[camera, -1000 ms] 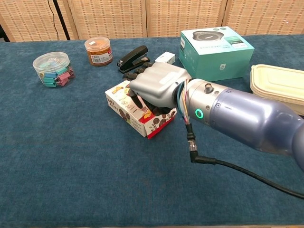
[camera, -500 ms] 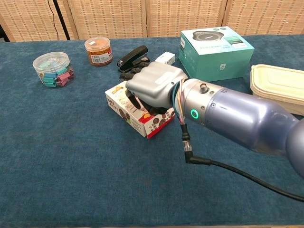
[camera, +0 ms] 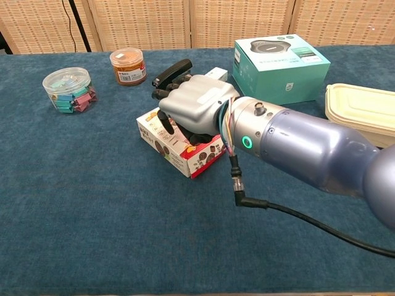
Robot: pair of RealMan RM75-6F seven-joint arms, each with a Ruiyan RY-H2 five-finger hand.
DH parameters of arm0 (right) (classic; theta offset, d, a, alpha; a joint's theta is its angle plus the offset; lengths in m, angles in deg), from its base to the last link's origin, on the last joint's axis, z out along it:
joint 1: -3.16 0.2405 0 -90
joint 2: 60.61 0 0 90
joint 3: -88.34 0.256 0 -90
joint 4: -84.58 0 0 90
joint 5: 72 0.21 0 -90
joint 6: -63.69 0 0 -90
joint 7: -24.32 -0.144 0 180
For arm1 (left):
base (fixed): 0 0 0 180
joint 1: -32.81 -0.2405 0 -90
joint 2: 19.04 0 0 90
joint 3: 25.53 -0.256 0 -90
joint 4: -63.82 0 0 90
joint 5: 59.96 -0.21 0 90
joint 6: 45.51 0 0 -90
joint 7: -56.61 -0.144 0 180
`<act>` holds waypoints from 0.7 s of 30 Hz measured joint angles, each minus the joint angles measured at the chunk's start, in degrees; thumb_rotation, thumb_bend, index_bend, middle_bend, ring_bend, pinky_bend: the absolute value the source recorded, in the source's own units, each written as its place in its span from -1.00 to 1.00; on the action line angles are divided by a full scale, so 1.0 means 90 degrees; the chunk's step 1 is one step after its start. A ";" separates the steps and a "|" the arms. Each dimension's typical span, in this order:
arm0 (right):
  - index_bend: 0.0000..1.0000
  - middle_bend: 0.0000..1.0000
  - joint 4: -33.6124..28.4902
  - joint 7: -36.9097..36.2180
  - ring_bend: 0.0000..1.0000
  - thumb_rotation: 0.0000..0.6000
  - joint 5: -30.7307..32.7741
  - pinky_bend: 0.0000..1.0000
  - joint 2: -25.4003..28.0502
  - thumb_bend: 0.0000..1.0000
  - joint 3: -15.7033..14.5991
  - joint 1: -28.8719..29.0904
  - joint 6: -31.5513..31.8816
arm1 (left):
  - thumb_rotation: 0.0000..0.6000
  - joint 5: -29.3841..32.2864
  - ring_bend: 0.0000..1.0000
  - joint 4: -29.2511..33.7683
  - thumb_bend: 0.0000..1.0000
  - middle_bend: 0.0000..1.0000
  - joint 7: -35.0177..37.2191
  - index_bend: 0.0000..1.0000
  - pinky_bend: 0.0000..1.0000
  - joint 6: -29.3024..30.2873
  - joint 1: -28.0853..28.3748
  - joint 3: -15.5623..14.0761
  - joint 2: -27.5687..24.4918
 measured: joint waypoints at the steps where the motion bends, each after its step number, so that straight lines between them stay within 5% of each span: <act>1: -0.35 -1.00 -0.0024 -0.0014 -1.00 1.00 -0.0021 -1.00 0.0011 1.00 0.0010 -0.0001 0.0014 | 1.00 0.0005 -1.00 -0.0002 -0.40 -1.00 0.0002 -1.00 -1.00 0.0004 -0.0003 0.0001 0.0000; 14: -0.49 -1.00 -0.0980 -0.0251 -1.00 1.00 -0.0700 -1.00 0.0754 0.93 -0.0058 -0.0247 0.0413 | 1.00 -0.0010 -1.00 -0.0007 -0.40 -1.00 -0.0148 -1.00 -1.00 -0.0002 -0.0013 -0.0027 0.0047; 16: -0.64 -1.00 -0.1182 -0.0436 -1.00 1.00 -0.0988 -1.00 0.0985 0.55 -0.0140 -0.0367 0.0502 | 1.00 -0.0017 -1.00 -0.0020 -0.40 -1.00 -0.0194 -1.00 -1.00 -0.0003 -0.0019 -0.0039 0.0071; 18: -0.86 -1.00 -0.1349 -0.0697 -1.00 1.00 -0.1315 -1.00 0.1236 -0.17 -0.0240 -0.0518 0.0606 | 1.00 -0.0030 -1.00 -0.0034 -0.40 -1.00 -0.0241 -1.00 -1.00 0.0004 -0.0030 -0.0053 0.0093; 21: -1.00 -1.00 -0.1549 -0.1204 -1.00 1.00 -0.1924 -1.00 0.1684 -0.70 -0.0447 -0.0826 0.0844 | 1.00 -0.0061 -1.00 -0.0070 -0.41 -1.00 -0.0366 -1.00 -1.00 0.0046 -0.0079 -0.0098 0.0171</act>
